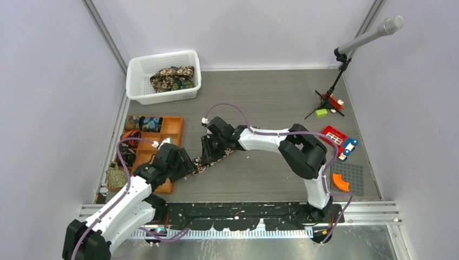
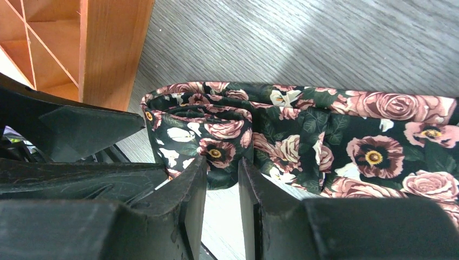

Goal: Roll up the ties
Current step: Roll the tie at the center of the board.

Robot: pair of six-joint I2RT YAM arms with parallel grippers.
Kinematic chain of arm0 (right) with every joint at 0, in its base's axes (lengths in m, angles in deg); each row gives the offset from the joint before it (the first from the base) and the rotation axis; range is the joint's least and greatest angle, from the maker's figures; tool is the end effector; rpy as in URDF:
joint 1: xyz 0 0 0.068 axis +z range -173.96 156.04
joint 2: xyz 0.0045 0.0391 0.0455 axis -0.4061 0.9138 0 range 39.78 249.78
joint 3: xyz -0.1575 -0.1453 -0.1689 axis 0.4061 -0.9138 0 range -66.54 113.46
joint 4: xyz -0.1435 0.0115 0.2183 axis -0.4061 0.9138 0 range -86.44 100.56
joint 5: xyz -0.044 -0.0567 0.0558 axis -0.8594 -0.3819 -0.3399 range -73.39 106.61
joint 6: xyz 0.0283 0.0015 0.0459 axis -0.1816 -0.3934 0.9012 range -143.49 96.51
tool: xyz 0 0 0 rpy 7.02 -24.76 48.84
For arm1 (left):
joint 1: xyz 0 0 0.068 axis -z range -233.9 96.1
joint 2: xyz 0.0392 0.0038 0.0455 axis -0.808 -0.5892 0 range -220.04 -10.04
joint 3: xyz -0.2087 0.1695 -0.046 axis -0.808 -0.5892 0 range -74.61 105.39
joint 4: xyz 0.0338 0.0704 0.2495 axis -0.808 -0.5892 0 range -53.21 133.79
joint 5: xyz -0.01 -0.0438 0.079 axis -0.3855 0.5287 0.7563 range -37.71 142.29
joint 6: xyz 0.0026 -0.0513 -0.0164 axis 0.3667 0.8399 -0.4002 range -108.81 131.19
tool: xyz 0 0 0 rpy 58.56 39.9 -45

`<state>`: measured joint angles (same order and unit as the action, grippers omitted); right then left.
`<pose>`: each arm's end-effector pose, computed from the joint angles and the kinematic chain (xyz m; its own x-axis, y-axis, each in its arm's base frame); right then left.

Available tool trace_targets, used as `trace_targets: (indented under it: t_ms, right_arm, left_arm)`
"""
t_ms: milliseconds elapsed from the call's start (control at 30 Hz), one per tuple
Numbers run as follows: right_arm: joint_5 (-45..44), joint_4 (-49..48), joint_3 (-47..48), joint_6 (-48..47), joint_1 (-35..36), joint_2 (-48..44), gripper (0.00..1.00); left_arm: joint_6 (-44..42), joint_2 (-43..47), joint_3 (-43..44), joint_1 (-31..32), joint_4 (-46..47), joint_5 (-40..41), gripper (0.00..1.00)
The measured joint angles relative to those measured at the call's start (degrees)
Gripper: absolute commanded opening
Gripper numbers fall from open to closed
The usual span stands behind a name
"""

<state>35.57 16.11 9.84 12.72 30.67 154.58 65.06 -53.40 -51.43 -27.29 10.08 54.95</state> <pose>0.2382 0.3556 0.1643 -0.8884 -0.2864 -0.3588 -0.4521 0.6813 0.5757 0.1289 -0.0626 0.1781 -0.7675 -0.5179 -0.3778 -0.3340 0.8260 -0.4540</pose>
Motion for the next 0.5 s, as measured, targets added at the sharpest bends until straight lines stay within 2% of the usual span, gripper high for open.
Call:
trace_targets:
  t_ms: [500]
  right_arm:
    - [0.2,0.4,0.0,-0.3,-0.8,0.4,0.32]
  left_arm:
    - [-0.3,1.0,-2.3,-1.4,6.1,-2.9,0.67]
